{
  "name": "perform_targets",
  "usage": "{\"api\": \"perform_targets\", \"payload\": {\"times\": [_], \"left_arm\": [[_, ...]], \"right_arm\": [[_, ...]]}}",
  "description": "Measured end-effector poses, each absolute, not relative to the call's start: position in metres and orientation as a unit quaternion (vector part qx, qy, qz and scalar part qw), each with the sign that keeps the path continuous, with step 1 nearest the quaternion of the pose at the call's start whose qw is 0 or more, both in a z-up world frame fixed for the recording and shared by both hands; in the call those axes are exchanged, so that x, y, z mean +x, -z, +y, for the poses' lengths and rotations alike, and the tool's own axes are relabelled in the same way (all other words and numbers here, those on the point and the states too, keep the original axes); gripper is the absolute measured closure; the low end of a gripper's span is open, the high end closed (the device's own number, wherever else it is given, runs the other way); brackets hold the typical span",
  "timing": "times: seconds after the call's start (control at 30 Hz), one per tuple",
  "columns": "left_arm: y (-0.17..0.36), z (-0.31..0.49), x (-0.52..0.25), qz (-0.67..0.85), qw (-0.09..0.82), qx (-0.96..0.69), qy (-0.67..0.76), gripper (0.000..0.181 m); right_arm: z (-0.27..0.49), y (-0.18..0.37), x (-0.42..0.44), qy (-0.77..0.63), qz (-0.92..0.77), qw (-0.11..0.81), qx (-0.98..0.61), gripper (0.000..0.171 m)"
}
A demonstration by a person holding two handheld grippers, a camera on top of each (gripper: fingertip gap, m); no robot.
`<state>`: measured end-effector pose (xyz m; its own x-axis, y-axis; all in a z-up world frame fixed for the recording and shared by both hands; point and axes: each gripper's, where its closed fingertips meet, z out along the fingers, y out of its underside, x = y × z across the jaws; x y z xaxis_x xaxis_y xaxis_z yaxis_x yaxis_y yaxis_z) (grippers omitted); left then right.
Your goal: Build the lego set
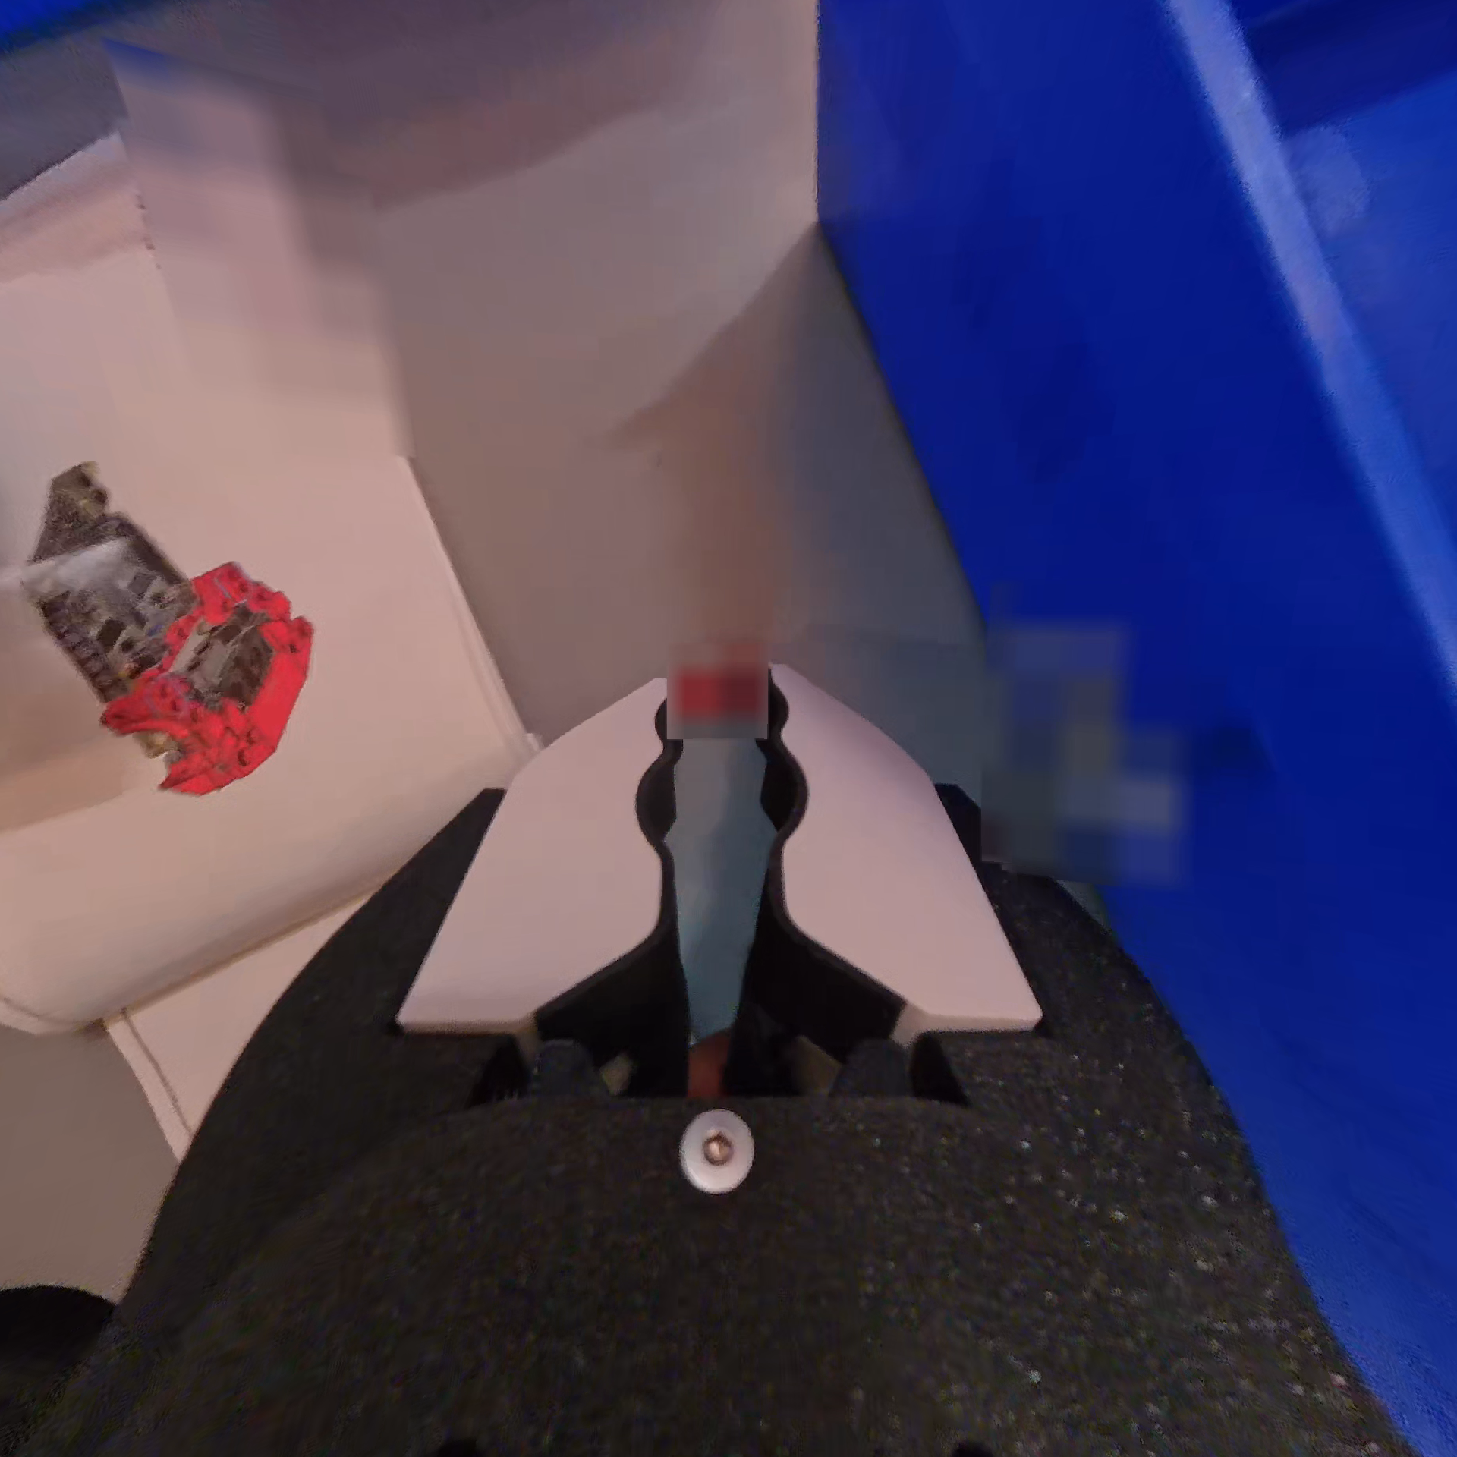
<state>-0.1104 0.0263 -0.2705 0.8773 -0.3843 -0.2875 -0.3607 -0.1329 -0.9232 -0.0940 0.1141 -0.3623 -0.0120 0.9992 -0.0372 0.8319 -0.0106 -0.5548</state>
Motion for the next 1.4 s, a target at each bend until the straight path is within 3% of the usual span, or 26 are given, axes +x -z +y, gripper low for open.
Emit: {"api": "perform_targets", "payload": {"times": [0.1, 0.2, 0.27, 0.43, 0.73, 0.83, 0.93, 1.0, 1.07, 1.23, 1.4], "left_arm": [[0.268, 0.028, -0.110, 0.286, 0.633, -0.719, -0.026, 0.167], [0.261, 0.026, -0.101, 0.366, 0.656, -0.653, -0.094, 0.157], [0.250, 0.020, -0.087, 0.419, 0.670, -0.597, -0.137, 0.154], [0.224, 0.008, -0.056, 0.474, 0.697, -0.503, -0.193, 0.154], [0.208, 0.004, -0.036, 0.476, 0.710, -0.475, -0.208, 0.174], [0.207, 0.005, -0.035, 0.453, 0.713, -0.515, -0.145, 0.174], [0.218, 0.008, -0.038, 0.428, 0.672, -0.604, -0.028, 0.174], [0.232, 0.005, -0.038, 0.418, 0.617, -0.664, 0.064, 0.174], [0.242, -0.001, -0.034, 0.421, 0.570, -0.694, 0.132, 0.174], [0.251, -0.004, -0.027, 0.441, 0.518, -0.715, 0.164, 0.174], [0.257, -0.005, -0.019, 0.463, 0.497, -0.716, 0.163, 0.174]], "right_arm": [[0.081, 0.333, -0.096, -0.339, -0.683, 0.163, -0.626, 0.154], [0.025, 0.266, -0.086, -0.578, -0.598, 0.026, -0.555, 0.154], [0.007, 0.235, -0.074, -0.664, -0.539, -0.047, -0.516, 0.154], [-0.011, 0.216, -0.056, -0.726, -0.459, -0.144, -0.491, 0.154], [-0.012, 0.208, -0.044, -0.767, -0.385, -0.171, -0.483, 0.154], [-0.002, 0.205, -0.042, -0.769, -0.398, -0.114, -0.487, 0.146], [0.015, 0.211, -0.037, -0.710, -0.497, 0.079, -0.492, 0.144], [0.013, 0.210, -0.030, -0.628, -0.592, 0.213, -0.457, 0.150], [0.005, 0.217, -0.025, -0.522, -0.680, 0.291, -0.424, 0.159], [-0.009, 0.240, -0.026, -0.399, -0.764, 0.305, -0.406, 0.154], [-0.010, 0.254, -0.028, -0.368, -0.779, 0.302, -0.408, 0.157]]}}
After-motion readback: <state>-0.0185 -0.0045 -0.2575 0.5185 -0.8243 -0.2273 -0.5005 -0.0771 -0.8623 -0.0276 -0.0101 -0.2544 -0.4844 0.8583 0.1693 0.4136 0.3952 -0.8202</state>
